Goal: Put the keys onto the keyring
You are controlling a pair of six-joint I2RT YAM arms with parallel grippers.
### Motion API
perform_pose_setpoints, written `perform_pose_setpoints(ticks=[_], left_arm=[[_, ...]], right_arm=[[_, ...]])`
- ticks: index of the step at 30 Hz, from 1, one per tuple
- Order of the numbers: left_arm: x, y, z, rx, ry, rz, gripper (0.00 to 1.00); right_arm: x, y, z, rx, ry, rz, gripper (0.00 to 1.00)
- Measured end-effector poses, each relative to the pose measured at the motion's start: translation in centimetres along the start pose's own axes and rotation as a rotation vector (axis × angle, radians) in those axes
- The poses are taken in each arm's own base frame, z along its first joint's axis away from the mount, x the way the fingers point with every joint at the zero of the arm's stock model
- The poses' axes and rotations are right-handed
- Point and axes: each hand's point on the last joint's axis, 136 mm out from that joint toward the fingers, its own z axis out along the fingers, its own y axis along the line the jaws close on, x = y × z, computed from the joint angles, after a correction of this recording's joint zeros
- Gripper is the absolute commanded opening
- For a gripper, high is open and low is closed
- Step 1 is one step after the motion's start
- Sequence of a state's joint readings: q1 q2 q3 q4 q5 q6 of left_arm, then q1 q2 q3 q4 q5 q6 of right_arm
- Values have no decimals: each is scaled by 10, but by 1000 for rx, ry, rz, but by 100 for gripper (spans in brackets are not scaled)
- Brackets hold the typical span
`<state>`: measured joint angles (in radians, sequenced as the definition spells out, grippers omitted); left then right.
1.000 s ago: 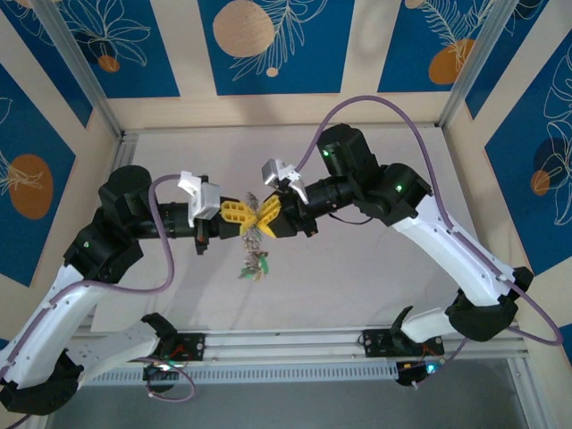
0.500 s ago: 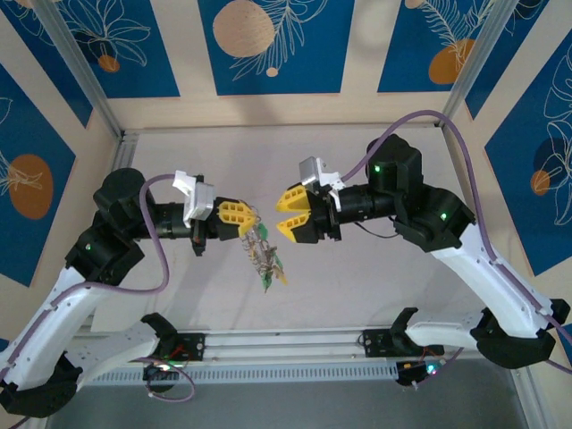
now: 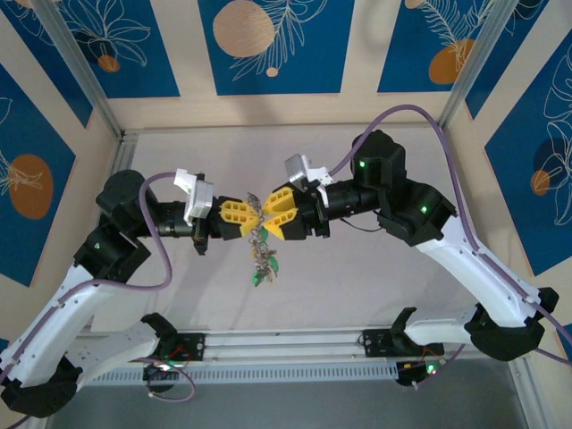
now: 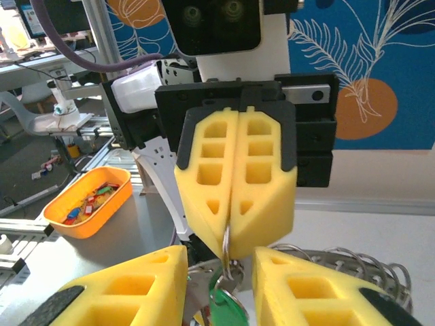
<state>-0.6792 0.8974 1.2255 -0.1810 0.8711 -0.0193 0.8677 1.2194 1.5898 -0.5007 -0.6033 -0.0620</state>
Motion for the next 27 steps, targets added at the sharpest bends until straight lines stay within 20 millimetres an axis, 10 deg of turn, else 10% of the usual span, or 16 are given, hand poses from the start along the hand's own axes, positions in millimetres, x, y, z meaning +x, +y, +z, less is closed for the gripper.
perform_pose_setpoints(ticks=[13,19,27], left_arm=[[-9,-1,-1,0,-50,27,0],[-14,-1,-1,2,-70,33,0],[-15,-1,-1,2,-74,32,0]], right_arm=[[4,-2,5,-11,10,14,27],[4,-3,4,-9,9,14,1],[2,-4,4,-2,2,2,5]])
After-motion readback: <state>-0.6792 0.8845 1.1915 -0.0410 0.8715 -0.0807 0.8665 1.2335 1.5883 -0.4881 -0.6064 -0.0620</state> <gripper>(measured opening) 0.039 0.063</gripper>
